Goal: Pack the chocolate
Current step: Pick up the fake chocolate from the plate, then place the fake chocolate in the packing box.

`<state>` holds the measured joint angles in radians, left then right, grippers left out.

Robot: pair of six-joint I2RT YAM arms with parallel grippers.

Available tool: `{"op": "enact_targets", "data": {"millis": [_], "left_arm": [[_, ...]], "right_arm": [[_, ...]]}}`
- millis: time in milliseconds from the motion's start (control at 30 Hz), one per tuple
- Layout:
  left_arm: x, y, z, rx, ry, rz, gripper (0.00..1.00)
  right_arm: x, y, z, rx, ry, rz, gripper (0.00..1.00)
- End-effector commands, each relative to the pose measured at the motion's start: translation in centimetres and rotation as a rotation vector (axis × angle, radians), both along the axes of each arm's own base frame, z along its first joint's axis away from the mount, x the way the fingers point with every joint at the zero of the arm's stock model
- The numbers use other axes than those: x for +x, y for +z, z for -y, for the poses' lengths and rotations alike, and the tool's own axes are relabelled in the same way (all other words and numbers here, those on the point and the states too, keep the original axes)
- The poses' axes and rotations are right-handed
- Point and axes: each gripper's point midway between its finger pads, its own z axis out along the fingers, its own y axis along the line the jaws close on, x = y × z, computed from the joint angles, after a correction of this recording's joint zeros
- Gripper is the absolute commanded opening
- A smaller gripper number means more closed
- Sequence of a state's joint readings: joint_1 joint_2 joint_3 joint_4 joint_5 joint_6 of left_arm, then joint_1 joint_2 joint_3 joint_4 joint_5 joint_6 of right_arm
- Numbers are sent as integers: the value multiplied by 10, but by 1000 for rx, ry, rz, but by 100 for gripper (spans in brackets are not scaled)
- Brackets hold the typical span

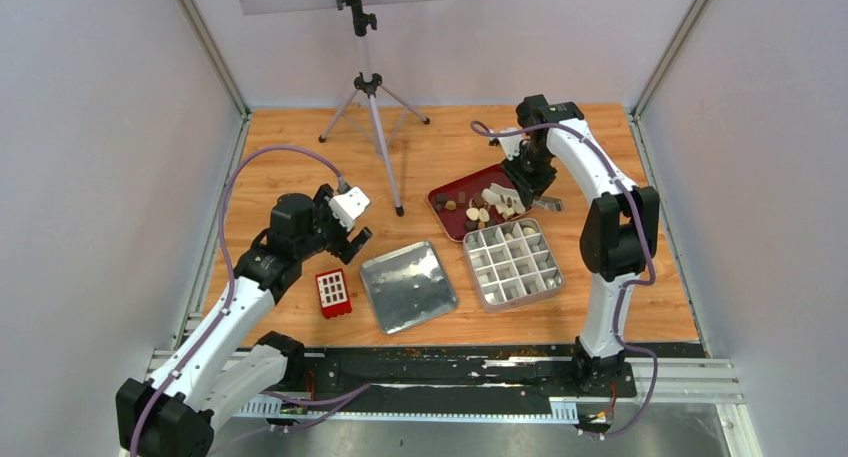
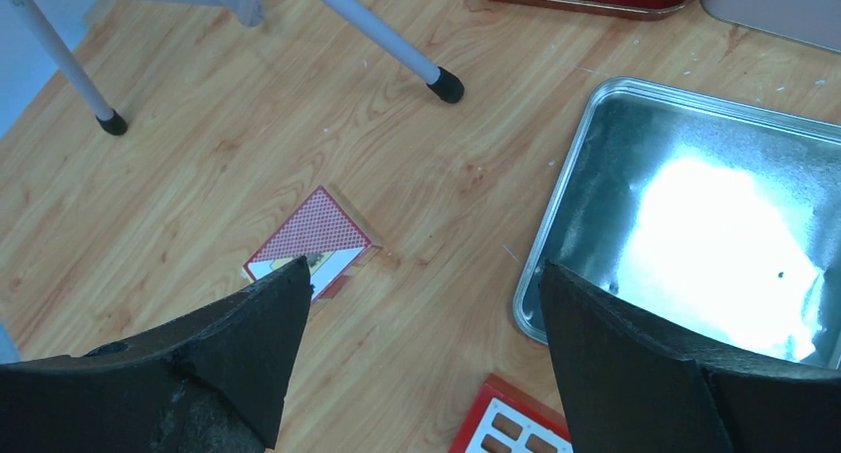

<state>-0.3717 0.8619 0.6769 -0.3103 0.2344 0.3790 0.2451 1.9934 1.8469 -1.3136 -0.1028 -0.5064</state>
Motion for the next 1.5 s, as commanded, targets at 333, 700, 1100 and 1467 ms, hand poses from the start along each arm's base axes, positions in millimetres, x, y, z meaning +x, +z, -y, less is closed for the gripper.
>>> {"op": "enact_targets", "data": {"millis": [333,700,1100,1467], "left_arm": [[4,10,-5,-45,30,25,93],[4,10,-4,-50,27,23,93],[5,8,-2,-58,25,22,93],[3,8,-3,-55,23,17,93]], "right_arm": [[32,-8,-6,1,-24,32,39],[40,4,-6,0,-18,71,19],[-28,59,-2,80,12,117,16],[-99,57,9,93,41,25,17]]}}
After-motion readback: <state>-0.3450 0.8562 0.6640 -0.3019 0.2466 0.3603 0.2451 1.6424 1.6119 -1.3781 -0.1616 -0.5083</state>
